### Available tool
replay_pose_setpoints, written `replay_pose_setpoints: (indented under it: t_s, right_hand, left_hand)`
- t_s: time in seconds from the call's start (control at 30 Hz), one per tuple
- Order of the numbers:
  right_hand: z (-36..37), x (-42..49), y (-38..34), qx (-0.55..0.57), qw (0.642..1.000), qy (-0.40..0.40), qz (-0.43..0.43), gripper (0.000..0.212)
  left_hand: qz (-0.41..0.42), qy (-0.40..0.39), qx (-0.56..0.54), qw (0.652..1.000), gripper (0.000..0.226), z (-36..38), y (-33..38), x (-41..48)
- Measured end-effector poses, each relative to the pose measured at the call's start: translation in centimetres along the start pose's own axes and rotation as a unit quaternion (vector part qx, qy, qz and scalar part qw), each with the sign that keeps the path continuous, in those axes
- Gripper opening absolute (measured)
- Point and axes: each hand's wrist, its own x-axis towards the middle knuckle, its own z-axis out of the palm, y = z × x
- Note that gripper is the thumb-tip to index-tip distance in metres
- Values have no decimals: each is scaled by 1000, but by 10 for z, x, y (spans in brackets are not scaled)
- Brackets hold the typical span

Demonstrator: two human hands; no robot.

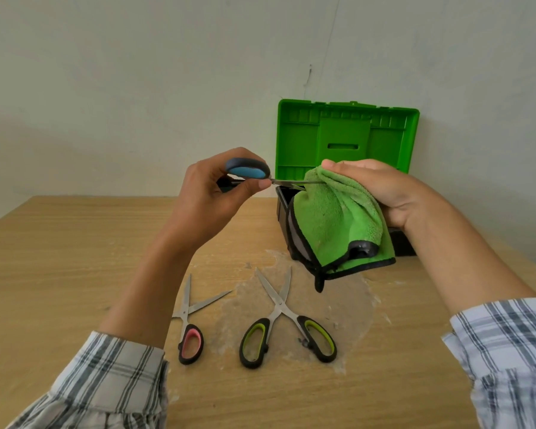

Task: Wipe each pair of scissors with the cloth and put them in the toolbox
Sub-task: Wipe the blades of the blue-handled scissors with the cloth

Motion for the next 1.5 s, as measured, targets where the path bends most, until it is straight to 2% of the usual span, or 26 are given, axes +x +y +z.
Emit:
replay_pose_setpoints:
  t_s: [0.07,0.17,0.23,0.4,0.47,0.53,0.6,0.67,0.8,0.9,1.03,1.27,1.37,1.5]
  right_hand:
    - [-1,-1,-1,17,1000,-22,7,48]
    - [-1,1,-1,40,999,-32,1,27]
    - [-1,1,-3,49,998,-25,-12,25]
    - [-4,2,-5,9,993,37,-111,33]
    - [-4,2,-3,-35,985,59,-159,35]
    - [-3,2,2,-76,972,80,-205,35]
    - [-2,3,6,-108,958,100,-244,33]
    - [1,4,10,-135,944,112,-278,29]
    - [6,6,18,-181,918,124,-331,30]
    - [8,8,20,-200,907,126,-348,32]
    - [6,8,24,-207,913,120,-331,28]
    - [1,1,30,-33,964,103,-241,21]
    - [-6,-1,28,39,969,136,-204,13]
    - [-11,-3,23,80,968,177,-159,10]
  left_hand:
    - [5,1,4,1000,7,0,0,0]
    - [10,-2,1,1000,8,0,-1,0]
    - [5,-11,3,1000,10,0,-2,0]
    - [-108,-93,-39,989,26,-10,-12,1]
    - [-163,-151,-128,967,33,-17,-16,-2]
    - [-230,-175,-285,914,39,-20,-18,-4]
    - [-292,-155,-380,864,35,-20,-19,-4]
    - [-335,-123,-394,847,31,-16,-18,-1]
    - [-368,-69,-295,879,50,-6,-14,1]
    - [-363,-53,-246,897,46,-3,-15,1]
    - [-342,-46,-222,912,38,-2,-16,1]
    - [-309,-13,-127,942,27,2,-14,3]
    - [-318,-5,-138,938,26,-1,-12,2]
    - [-318,-4,-162,934,24,-5,-5,4]
